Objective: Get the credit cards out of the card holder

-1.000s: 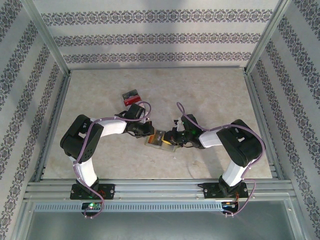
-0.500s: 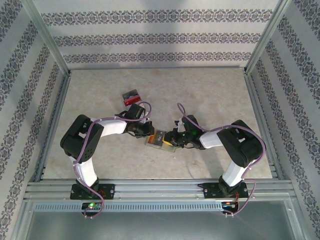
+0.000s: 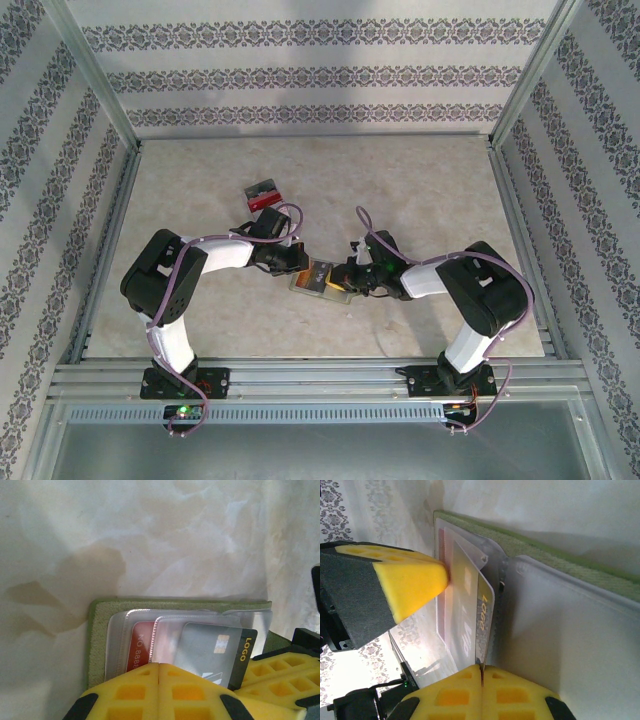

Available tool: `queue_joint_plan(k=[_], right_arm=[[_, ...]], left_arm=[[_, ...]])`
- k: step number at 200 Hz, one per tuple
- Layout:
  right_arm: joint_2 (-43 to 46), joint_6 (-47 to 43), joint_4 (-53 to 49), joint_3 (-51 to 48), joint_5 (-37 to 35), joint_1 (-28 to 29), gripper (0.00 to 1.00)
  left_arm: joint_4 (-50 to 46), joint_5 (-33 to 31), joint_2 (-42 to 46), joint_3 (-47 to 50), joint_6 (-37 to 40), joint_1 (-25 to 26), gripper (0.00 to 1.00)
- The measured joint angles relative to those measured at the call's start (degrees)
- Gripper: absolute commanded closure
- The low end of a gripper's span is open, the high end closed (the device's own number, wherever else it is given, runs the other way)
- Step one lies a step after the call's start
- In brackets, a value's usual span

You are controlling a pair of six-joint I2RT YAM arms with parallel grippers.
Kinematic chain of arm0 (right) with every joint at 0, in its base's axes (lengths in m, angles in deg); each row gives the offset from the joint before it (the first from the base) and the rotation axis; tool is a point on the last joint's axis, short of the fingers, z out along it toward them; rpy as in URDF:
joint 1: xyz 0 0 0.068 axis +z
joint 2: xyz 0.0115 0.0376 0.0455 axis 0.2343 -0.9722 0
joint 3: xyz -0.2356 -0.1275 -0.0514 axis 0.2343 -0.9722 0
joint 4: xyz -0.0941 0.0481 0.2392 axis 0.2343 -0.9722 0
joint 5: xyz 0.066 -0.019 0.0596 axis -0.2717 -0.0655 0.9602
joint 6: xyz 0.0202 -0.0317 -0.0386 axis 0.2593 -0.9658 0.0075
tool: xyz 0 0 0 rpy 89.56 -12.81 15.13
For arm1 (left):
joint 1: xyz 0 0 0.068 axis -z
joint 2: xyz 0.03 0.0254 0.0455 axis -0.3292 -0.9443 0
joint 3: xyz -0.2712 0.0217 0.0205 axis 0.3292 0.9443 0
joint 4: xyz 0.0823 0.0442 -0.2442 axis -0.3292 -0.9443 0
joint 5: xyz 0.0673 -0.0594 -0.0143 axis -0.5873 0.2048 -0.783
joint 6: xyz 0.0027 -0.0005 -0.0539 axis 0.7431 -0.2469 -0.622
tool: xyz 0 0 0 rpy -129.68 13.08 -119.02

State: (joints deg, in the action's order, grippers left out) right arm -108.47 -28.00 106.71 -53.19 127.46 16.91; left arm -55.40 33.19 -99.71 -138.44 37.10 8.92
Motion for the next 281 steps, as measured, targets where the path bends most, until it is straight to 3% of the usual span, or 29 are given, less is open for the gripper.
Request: queue_joint_plan(k=[145,281], right_arm=[[3.3,-0.3,0.6,-4.6,-0.1,-2.3,1.00],[12.7,-1.5,-4.5,-9.1,0.5,-5.2,1.00]], left_arm=[[-0.9,0.0,-0.3,-0.7,0.5,0.0,1.00],[-1.6,0.0,-0.7,-1.4,0.5,0.0,0.97]])
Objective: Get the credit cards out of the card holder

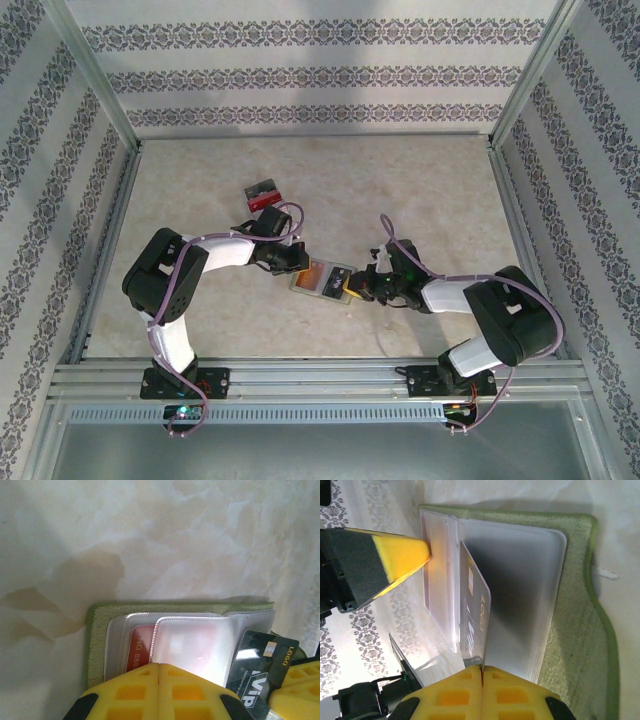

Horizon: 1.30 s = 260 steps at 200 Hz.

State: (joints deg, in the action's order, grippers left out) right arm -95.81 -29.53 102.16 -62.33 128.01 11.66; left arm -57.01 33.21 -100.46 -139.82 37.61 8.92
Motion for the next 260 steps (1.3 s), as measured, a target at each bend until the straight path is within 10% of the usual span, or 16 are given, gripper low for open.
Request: queue_joint_plan(k=[93,149,260], right_arm=[[11.1,-5.4,-11.1,0.8,1.7,-3.2,1.00],[16.5,-15.1,-21.4,8.6,3.5,-4.5,1.00],[10.0,-54.7,-47.0,29.3,-0.9,-1.4,1.00]], left_arm=[[-4.9,-1.5,1.9,-4.0,0.7,-0.1,0.60],[-6.5,-0.6,17.1,-4.8,3.3,-4.7,0.44],[-5.3,13.3,39.8,4.7,33.6,-7.6,0.21]])
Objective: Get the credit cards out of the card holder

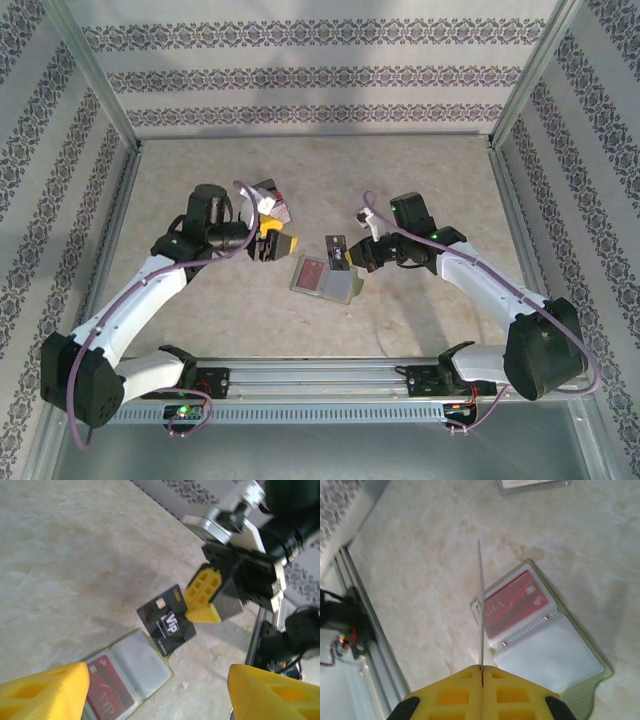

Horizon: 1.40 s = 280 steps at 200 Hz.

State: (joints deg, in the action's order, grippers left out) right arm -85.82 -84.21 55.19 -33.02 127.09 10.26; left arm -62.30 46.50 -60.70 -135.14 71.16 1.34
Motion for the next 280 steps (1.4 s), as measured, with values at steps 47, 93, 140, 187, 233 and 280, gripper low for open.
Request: queue_joint_plan(k=[47,93,140,187,233,280], right_arm=[[-4.2,-14.2,-8.4,5.7,-6.5,1.2,1.00],[-5.1,-22.7,-13.3,9.5,-11.6,5.1,1.00],[-2.8,-27.4,-15.7,9.7,-15.2,9.2,1.00],[-0.2,-29.6,-17.6,11.0,-17.8,13.0,1.00],[1.6,-30.1,-18.0,11.5,-18.3,15.1,1.00],[1.8,-30.0,-17.5,11.6,-17.7,16.6,1.00]], left_arm=[[5.9,4.3,3.0,6.1,11.3,0.3,0.18],[6.2,4.7,-0.3,5.9,22.6,3.9,0.26],[9.6,4.2,-2.4,5.9,30.0,6.0,0.35],[10.0,3.0,-6.7,4.8,34.4,9.0,0.39],[10.5,2.3,-9.4,3.5,35.6,10.6,0.48],[10.7,2.1,-11.2,2.5,36.6,11.8,0.78]])
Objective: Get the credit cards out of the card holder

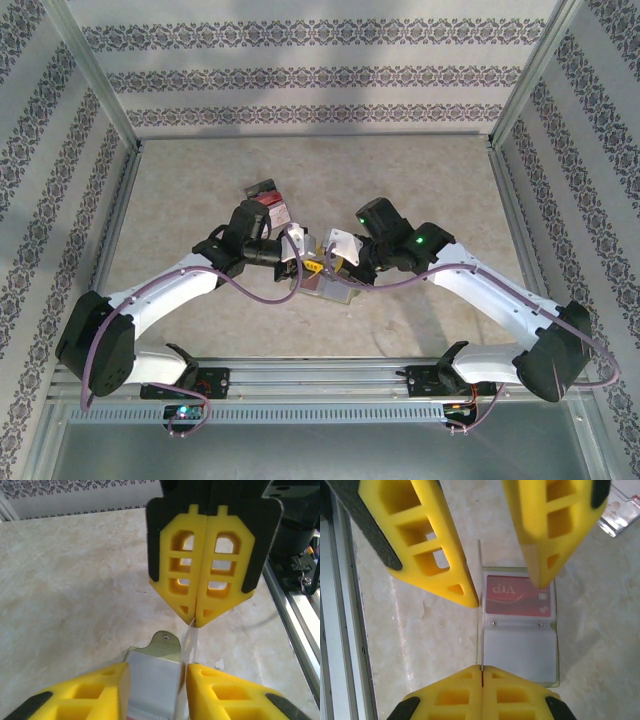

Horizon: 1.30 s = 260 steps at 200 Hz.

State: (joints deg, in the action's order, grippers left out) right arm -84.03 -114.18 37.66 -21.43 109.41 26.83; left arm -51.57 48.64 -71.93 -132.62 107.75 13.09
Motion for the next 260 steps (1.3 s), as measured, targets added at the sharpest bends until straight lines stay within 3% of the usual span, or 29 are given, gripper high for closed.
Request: queue_joint_plan(k=[31,47,81,109,147,176,216,260], right_arm=[[0.0,0.2,0.5,0.0,0.1,-0.9,1.00],[0.0,0.2,0.6,0.0,1.4,-1.9,1.00],[1.4,0.4,0.9,0.0,5.7,-4.5,0.60],[6.0,-0.2,2.2,-0.7,11.0,-9.2,0.25],[14.0,-5.6,5.7,-3.6,15.5,-10.6,0.04],[16.0,-9.9,5.9,-3.3,16.0,-9.3,0.04],[11.2,-13.9,3.5,3.0,14.8,-4.8,0.12],[4.7,-16.5,1.5,8.4,13.9,-2.5,0.31]], left_arm=[[0.2,0.4,0.1,0.1,0.3,0.3,1.00],[0.4,0.4,0.5,0.4,0.1,0.3,1.00],[3.2,0.1,3.1,3.0,-1.1,0.4,1.00],[11.0,-2.0,6.9,8.9,-5.1,0.3,1.00],[26.0,-6.4,11.3,18.3,-12.8,0.4,1.00],[36.5,-8.8,13.1,23.1,-17.5,1.0,1.00],[44.2,-10.4,14.3,24.9,-19.9,2.7,1.00],[48.1,-11.0,14.3,26.1,-21.0,2.9,1.00]])
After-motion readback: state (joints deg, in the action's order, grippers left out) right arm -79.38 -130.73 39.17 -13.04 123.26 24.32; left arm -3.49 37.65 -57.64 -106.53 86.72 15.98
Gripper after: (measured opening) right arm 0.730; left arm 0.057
